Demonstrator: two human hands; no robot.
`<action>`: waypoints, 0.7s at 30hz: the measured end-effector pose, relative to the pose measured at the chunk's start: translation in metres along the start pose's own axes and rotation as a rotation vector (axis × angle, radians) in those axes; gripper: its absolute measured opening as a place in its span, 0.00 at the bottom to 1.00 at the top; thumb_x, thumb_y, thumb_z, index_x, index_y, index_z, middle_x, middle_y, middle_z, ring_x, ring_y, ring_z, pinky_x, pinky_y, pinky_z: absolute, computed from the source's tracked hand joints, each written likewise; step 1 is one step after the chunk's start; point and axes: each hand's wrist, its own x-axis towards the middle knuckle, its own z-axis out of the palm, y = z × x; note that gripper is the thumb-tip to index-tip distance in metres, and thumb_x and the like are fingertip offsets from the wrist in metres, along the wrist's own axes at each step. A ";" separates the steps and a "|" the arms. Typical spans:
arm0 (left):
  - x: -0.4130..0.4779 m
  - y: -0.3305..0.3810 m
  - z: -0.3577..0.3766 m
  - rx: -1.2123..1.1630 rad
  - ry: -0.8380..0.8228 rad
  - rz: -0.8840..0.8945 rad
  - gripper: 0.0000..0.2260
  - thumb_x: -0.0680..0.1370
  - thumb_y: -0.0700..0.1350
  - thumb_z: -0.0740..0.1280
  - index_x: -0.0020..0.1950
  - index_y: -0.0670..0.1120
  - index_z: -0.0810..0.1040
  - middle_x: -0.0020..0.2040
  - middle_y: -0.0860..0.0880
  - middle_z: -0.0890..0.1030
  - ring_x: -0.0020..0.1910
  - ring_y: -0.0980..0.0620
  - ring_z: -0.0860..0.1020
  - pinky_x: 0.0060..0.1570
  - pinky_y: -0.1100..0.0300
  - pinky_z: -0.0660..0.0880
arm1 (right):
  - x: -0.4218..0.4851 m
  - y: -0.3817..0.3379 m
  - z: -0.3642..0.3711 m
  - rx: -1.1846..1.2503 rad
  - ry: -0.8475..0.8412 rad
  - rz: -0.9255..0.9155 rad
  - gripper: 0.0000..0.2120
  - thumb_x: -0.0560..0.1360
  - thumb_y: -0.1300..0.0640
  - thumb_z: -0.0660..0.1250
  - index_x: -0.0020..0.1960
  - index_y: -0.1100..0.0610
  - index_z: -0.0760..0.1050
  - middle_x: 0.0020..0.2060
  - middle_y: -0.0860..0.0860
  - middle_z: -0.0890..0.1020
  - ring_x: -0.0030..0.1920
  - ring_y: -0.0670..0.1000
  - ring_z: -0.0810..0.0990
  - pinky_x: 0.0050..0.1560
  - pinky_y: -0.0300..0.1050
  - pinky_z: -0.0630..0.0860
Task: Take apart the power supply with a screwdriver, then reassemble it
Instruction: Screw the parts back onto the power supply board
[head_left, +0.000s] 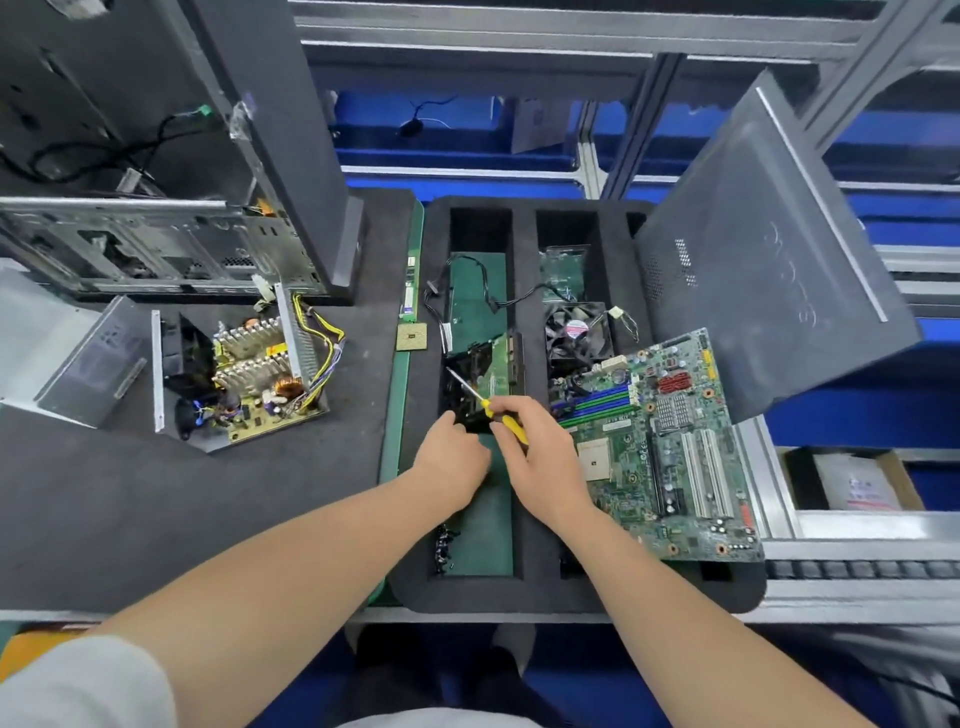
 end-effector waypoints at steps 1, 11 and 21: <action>0.001 0.002 0.002 0.003 0.006 -0.016 0.07 0.81 0.47 0.66 0.58 0.51 0.80 0.57 0.51 0.83 0.61 0.46 0.77 0.65 0.51 0.63 | 0.000 0.001 0.000 0.002 -0.003 0.004 0.11 0.84 0.58 0.65 0.66 0.51 0.76 0.61 0.42 0.80 0.62 0.39 0.77 0.62 0.30 0.70; 0.006 -0.003 0.009 -0.037 0.059 0.018 0.05 0.80 0.42 0.67 0.54 0.50 0.78 0.54 0.51 0.82 0.56 0.47 0.80 0.52 0.55 0.64 | -0.001 0.001 0.002 0.025 0.010 0.004 0.11 0.84 0.58 0.65 0.65 0.51 0.77 0.60 0.42 0.81 0.62 0.40 0.78 0.62 0.34 0.72; 0.003 -0.003 0.005 -0.030 0.063 0.019 0.07 0.80 0.43 0.67 0.45 0.51 0.72 0.51 0.52 0.82 0.52 0.48 0.81 0.58 0.55 0.71 | -0.001 0.002 0.002 0.034 0.001 0.009 0.11 0.84 0.57 0.65 0.65 0.49 0.76 0.60 0.40 0.80 0.61 0.39 0.77 0.61 0.33 0.72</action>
